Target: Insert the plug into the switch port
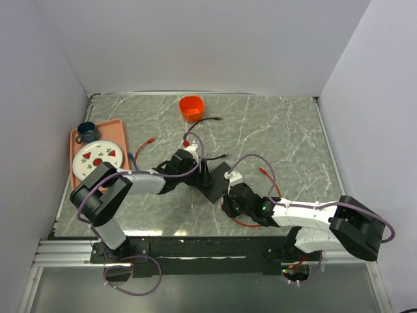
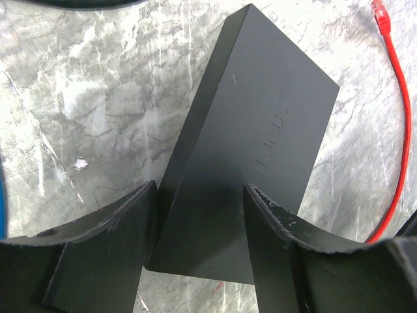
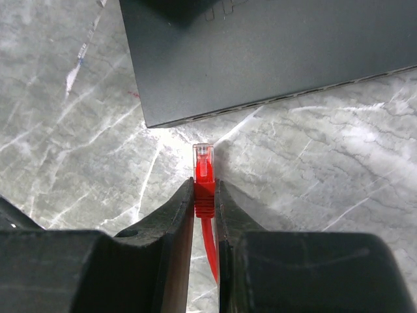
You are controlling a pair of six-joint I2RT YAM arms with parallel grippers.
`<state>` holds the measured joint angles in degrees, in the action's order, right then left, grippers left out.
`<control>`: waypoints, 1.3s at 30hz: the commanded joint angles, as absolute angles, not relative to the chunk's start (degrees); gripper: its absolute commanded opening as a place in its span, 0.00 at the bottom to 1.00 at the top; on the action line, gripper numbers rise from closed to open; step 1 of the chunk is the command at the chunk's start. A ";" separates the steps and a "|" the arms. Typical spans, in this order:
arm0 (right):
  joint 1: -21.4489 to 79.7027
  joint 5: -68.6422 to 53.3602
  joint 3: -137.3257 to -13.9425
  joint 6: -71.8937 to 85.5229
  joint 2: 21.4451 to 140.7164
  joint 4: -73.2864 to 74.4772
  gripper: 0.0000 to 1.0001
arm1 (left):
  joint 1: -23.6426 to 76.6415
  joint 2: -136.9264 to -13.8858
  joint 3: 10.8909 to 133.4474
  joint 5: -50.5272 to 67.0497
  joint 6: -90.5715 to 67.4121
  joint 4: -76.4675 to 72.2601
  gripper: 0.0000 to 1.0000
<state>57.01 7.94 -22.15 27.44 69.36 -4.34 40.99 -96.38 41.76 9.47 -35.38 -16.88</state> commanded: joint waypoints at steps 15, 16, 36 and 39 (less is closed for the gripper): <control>58.80 13.71 -24.52 29.36 71.54 -6.94 0.00 | 41.22 -99.58 40.34 11.16 -35.60 -12.57 0.58; 58.80 13.62 -24.87 29.27 71.72 -6.94 0.00 | 41.22 -99.67 40.34 11.34 -35.60 -12.48 0.57; 58.80 14.85 -26.54 29.53 73.74 -7.21 0.00 | 41.31 -99.93 39.55 11.87 -35.95 -13.10 0.54; 58.89 15.03 -26.54 29.27 73.04 -6.95 0.00 | 41.31 -99.84 39.46 11.60 -35.77 -13.01 0.54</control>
